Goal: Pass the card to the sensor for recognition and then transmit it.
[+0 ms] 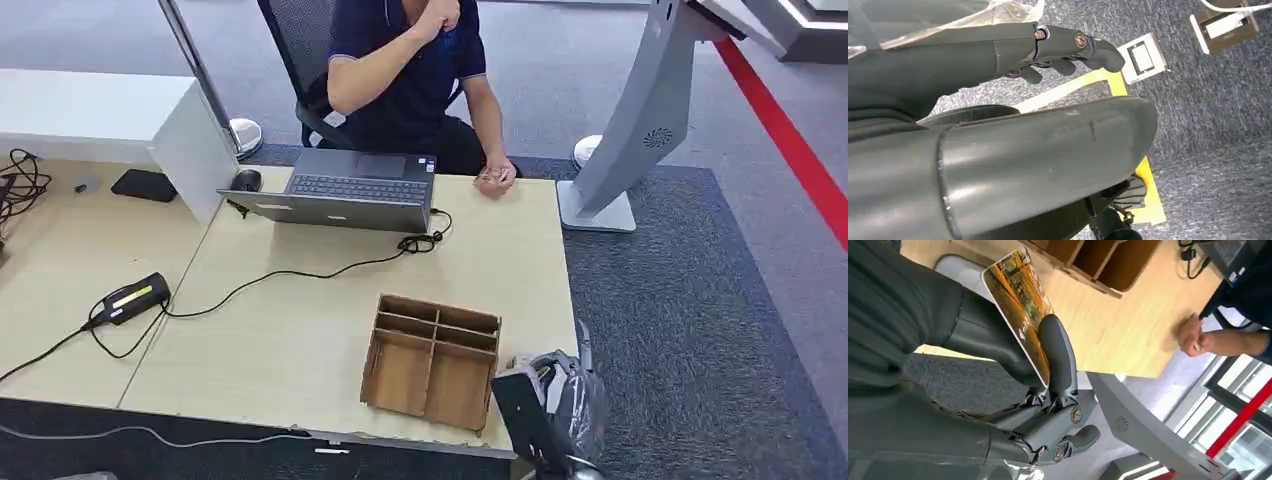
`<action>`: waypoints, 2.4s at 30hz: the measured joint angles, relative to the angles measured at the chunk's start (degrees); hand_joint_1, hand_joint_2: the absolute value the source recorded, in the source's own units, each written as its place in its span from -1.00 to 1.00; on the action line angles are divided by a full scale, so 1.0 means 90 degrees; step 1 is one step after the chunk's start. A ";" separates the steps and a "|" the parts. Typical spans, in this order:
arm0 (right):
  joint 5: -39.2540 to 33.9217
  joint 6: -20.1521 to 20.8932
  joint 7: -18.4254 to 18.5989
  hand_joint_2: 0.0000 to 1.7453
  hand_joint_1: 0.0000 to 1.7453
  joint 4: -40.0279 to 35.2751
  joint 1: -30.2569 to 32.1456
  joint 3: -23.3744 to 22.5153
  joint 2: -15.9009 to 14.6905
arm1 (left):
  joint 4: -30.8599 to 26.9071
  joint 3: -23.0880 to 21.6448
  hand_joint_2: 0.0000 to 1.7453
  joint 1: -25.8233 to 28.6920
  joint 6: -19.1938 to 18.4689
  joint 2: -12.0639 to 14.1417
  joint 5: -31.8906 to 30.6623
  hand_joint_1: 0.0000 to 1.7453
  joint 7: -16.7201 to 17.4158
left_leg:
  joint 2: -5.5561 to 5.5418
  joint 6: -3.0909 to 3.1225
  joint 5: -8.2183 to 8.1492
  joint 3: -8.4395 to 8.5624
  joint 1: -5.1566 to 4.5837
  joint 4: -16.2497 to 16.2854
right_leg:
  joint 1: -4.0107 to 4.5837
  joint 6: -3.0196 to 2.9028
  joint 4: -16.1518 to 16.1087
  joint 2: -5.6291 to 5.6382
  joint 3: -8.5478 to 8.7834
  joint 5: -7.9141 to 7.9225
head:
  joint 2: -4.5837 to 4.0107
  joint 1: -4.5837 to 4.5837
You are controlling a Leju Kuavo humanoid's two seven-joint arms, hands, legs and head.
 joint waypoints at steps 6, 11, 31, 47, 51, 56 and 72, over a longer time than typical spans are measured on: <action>0.0155 0.0019 0.0102 1.00 1.00 0.0289 0.0011 -0.0141 0.0075 | 0.0000 0.0000 -1.00 0.0000 -0.0002 -0.0002 0.0000 -1.00 0.0000 | 0.0001 0.0000 0.0000 0.0000 0.0000 0.0000 | 0.0000 0.0000 0.0000 0.0000 -0.0002 0.0000 | 0.0000 0.0000; 0.0435 -0.0207 0.0199 1.00 1.00 0.0970 0.0024 -0.0445 0.0209 | 0.0000 0.0000 -1.00 0.0000 -0.0002 -0.0002 -0.0002 -1.00 0.0000 | 0.0000 0.0000 0.0000 -0.0001 0.0000 0.0000 | 0.0000 0.0000 0.0000 0.0000 -0.0001 0.0000 | 0.0000 -0.0002; 0.1457 -0.0253 0.0301 1.00 1.00 0.2438 -0.0079 -0.1142 0.0668 | 0.0000 0.0044 -1.00 0.0005 0.0002 -0.0005 0.0000 -1.00 0.0000 | 0.0001 0.0000 0.0000 0.0001 0.0000 0.0000 | 0.0000 0.0000 0.0000 0.0000 0.0001 0.0000 | 0.0000 0.0000; 0.0976 -0.0265 -0.0420 1.00 1.00 0.1393 0.0059 -0.1132 0.0748 | 0.0000 0.0138 -1.00 0.0018 0.0000 -0.0022 0.0000 -1.00 0.0000 | 0.0001 0.0000 0.0001 -0.0001 0.0000 0.0001 | 0.0000 0.0000 0.0000 0.0001 0.0002 0.0001 | 0.0000 0.0000; 0.0979 -0.0204 -0.0425 1.00 1.00 0.0905 0.0111 -0.1074 0.0743 | 0.0000 0.0153 -1.00 0.0018 0.0000 -0.0027 0.0000 -1.00 0.0000 | 0.0000 0.0000 0.0001 0.0001 0.0000 0.0001 | 0.0000 -0.0002 0.0000 0.0004 0.0001 0.0003 | 0.0000 0.0000; 0.0969 -0.0209 -0.0449 1.00 1.00 0.0559 0.0151 -0.1030 0.0743 | 0.0000 0.0155 -1.00 0.0018 0.0000 -0.0027 0.0000 -1.00 0.0000 | 0.0006 0.0000 0.0000 0.0002 0.0000 0.0000 | 0.0000 -0.0003 0.0000 0.0008 0.0001 0.0003 | 0.0000 0.0000; 0.1258 -0.0352 -0.0571 1.00 1.00 -0.0502 0.0142 -0.0729 0.0615 | 0.0000 0.0158 -1.00 0.0018 -0.0019 -0.0032 0.0000 -1.00 0.0000 | 0.0008 0.0000 0.0001 0.0002 -0.0001 0.0001 | -0.0001 -0.0002 0.0000 0.0008 0.0002 0.0003 | 0.0000 -0.0002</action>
